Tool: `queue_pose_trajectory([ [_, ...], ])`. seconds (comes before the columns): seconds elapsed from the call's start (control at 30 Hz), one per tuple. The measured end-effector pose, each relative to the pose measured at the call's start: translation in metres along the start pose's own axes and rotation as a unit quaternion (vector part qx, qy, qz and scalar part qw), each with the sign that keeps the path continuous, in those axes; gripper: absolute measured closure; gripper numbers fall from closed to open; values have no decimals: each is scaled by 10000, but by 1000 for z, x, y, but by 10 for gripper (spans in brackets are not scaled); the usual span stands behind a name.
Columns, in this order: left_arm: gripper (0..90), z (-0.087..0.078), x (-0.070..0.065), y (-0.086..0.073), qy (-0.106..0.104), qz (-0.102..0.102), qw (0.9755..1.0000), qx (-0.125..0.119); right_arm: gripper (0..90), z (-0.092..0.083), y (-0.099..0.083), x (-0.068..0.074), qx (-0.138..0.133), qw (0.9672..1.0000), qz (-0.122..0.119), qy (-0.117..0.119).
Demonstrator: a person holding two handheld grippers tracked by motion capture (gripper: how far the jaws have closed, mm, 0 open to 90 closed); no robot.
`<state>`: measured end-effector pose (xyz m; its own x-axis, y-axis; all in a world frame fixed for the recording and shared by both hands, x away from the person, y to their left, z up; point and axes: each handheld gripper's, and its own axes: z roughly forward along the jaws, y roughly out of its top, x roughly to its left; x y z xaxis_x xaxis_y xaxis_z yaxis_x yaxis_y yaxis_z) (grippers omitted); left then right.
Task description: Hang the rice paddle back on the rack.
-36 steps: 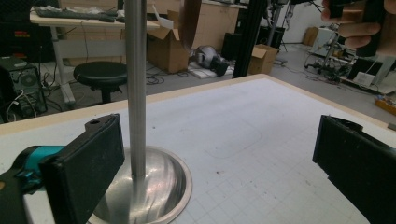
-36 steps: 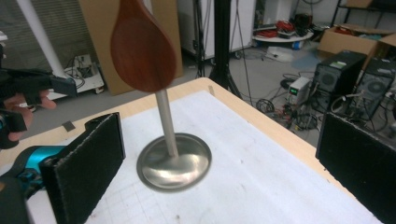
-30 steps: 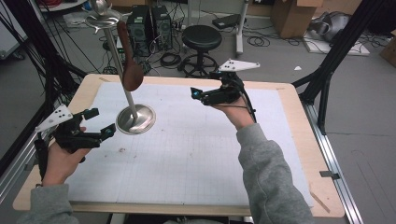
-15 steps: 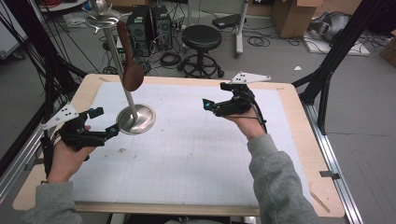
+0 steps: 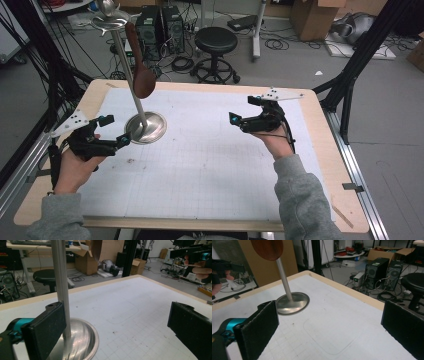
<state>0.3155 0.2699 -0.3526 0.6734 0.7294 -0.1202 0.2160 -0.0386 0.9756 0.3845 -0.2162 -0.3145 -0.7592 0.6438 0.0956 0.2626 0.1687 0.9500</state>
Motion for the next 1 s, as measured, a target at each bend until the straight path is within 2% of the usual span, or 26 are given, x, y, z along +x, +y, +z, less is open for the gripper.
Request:
queue_pose_trajectory([
  [0.37,25,5,-2,-4,24,49,10000,65,1,-17,-21,-9,-37,9998,22,-205],
  [0.47,25,5,-3,-4,95,91,9999,19,1,-23,-25,-10,-81,9996,65,-263],
  [1.0,25,10,-5,-8,71,76,9999,109,1,-43,-52,-20,-231,9985,277,-421],
])
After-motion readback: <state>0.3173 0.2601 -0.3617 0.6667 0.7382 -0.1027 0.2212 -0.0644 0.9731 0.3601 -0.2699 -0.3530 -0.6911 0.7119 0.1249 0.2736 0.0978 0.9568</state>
